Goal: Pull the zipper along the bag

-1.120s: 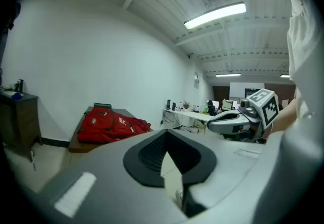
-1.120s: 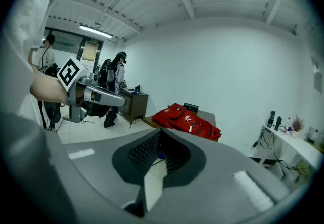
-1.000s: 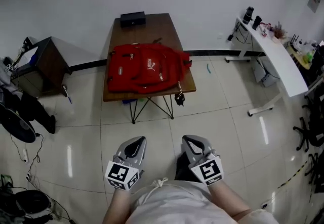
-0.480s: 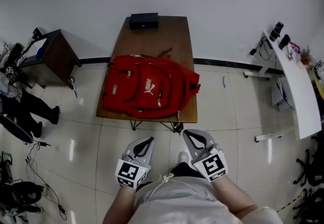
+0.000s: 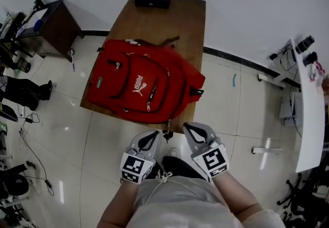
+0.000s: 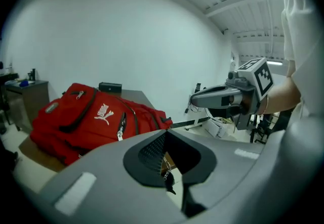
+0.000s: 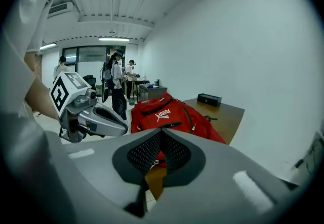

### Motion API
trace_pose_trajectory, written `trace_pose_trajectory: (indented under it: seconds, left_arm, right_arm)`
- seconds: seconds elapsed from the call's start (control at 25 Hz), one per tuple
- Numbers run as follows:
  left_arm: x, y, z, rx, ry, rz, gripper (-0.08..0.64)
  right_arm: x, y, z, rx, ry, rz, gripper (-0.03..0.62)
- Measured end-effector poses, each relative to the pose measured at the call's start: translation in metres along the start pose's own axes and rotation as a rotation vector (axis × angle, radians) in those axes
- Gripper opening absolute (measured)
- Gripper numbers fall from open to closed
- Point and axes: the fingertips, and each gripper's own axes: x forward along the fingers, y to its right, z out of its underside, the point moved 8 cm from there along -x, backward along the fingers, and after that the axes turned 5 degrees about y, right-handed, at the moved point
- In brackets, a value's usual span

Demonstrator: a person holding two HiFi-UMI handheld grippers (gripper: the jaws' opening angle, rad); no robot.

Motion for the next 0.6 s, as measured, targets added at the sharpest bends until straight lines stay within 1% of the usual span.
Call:
trace_pose_trajectory:
  seconds: [0.12,0.2,0.24,0.32,0.44,0.56,0.6]
  left_arm:
    - [0.024,-0.006,0.026,-0.109,-0.082,-0.017,0.017]
    - [0.039,-0.009,0.045,-0.173,-0.143,-0.009,0.071]
    - [0.046,-0.009,0.051,-0.193,-0.167,-0.002,0.093]
    - [0.058,-0.011,0.060,-0.208,-0.199,0.014,0.125]
    - [0.079,-0.014,0.072,-0.225,-0.246,0.047,0.126]
    - [0.098,-0.018,0.084,-0.269,-0.322,0.090,0.126]
    - [0.102,-0.018,0.086,-0.282,-0.336,0.102,0.137]
  right_arm:
    - [0.025,0.015,0.022,0.042,-0.060,-0.022,0.006]
    - [0.041,0.023,0.036,0.072,-0.100,-0.033,0.006]
    - [0.048,0.026,0.042,0.083,-0.119,-0.037,0.006]
    - [0.063,0.031,0.052,0.094,-0.157,-0.044,0.006]
    - [0.084,0.038,0.063,0.103,-0.200,-0.057,0.006]
    - [0.101,0.047,0.071,0.124,-0.225,-0.056,0.006]
    - [0.107,0.049,0.074,0.134,-0.233,-0.055,0.006]
